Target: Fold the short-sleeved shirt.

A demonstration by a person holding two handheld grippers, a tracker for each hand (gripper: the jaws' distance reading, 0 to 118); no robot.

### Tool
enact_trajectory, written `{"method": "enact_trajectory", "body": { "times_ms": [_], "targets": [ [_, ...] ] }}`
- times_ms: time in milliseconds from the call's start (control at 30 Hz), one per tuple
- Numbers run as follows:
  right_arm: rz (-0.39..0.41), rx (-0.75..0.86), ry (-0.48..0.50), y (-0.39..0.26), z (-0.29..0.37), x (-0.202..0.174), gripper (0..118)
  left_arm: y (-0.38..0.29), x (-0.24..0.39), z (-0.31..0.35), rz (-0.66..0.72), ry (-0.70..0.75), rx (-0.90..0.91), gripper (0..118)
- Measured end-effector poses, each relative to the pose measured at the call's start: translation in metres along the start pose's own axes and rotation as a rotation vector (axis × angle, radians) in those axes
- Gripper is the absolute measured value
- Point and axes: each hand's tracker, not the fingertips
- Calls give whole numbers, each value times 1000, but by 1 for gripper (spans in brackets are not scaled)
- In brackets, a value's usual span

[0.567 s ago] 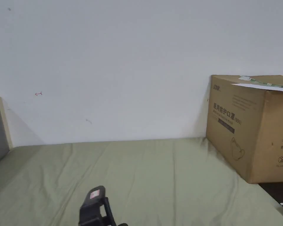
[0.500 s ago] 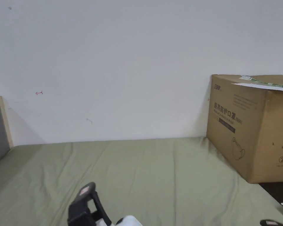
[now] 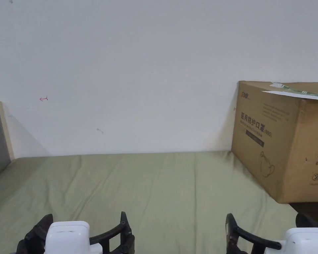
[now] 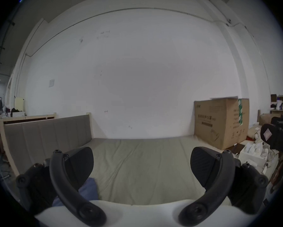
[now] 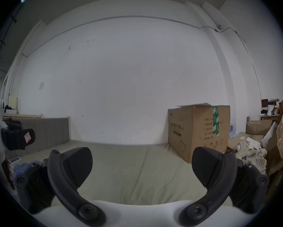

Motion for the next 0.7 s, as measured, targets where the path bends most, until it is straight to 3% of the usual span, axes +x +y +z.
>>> {"method": "enact_trajectory", "body": {
  "times_ms": [100, 267, 500, 700],
  "targets": [
    [61, -15, -21, -5, -2, 8, 118, -3, 0, -3, 14, -38, -42, 117],
    [84, 33, -14, -3, 6, 8, 118, -6, 0, -1, 30, -24, -38, 117],
    [47, 48, -35, 2, 5, 13, 118, -5, -7, -4, 117, -23, -56, 117],
    [46, 33, -39, 4, 2, 13, 118, -3, -8, -1, 98, 5, -23, 114]
  ]
}}
